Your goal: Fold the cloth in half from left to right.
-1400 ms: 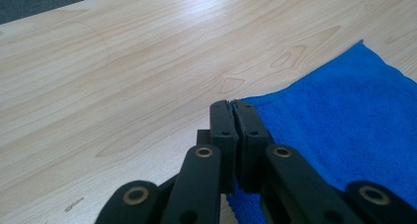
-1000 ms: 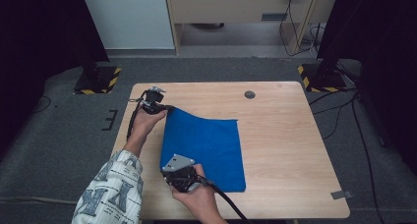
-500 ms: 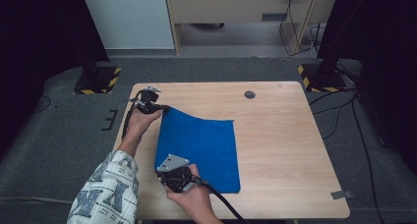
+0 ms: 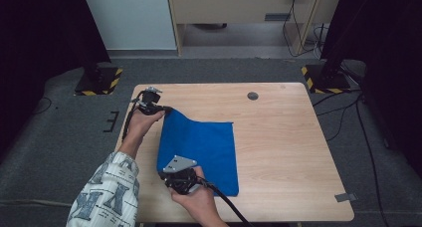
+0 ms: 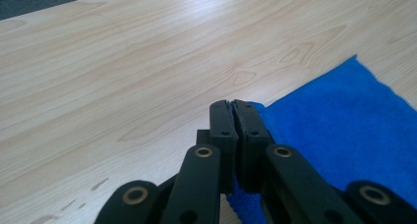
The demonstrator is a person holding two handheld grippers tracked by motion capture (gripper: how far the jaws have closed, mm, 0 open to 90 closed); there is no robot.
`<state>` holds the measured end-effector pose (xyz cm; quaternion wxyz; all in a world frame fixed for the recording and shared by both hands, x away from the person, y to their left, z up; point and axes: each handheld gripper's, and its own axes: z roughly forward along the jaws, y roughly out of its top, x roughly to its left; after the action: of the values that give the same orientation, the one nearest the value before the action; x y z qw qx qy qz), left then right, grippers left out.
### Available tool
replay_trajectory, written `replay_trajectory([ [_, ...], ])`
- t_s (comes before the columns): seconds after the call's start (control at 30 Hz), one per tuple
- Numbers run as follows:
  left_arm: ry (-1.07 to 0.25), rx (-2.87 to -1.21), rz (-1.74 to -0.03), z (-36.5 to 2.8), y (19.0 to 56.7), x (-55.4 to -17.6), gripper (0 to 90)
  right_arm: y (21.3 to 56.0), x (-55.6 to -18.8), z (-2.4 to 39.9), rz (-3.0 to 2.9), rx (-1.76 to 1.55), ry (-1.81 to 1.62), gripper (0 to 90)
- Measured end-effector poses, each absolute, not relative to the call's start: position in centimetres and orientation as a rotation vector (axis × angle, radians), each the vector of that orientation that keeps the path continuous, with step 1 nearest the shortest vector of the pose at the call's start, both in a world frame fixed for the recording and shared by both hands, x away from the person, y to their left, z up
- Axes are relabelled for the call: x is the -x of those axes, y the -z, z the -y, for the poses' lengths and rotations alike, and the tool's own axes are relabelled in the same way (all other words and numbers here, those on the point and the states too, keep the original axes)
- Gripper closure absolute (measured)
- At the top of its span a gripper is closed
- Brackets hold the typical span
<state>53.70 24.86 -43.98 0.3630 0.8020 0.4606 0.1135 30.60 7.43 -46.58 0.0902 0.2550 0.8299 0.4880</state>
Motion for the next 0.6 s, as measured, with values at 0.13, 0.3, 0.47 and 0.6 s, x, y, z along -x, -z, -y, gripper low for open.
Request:
replay_trajectory([
  [0.13,-0.295,-2.092,-1.17,-23.4,44.1,-53.9,87.7,46.9,-30.3,-6.4,-2.462,-0.758,-1.474,87.3],
  [0.3,-0.29,-2.103,-1.17,-21.5,44.3,-54.2,87.7,47.6,-30.3,-5.0,-2.454,-0.794,-1.489,87.3],
  [0.47,-0.274,-2.116,-1.143,-19.0,44.2,-54.6,87.7,47.5,-30.3,-3.0,-2.428,-0.826,-1.489,87.4],
  [0.6,-0.269,-2.139,-1.11,-17.2,44.3,-54.7,87.7,47.3,-30.3,-1.6,-2.406,-0.853,-1.49,87.4],
])
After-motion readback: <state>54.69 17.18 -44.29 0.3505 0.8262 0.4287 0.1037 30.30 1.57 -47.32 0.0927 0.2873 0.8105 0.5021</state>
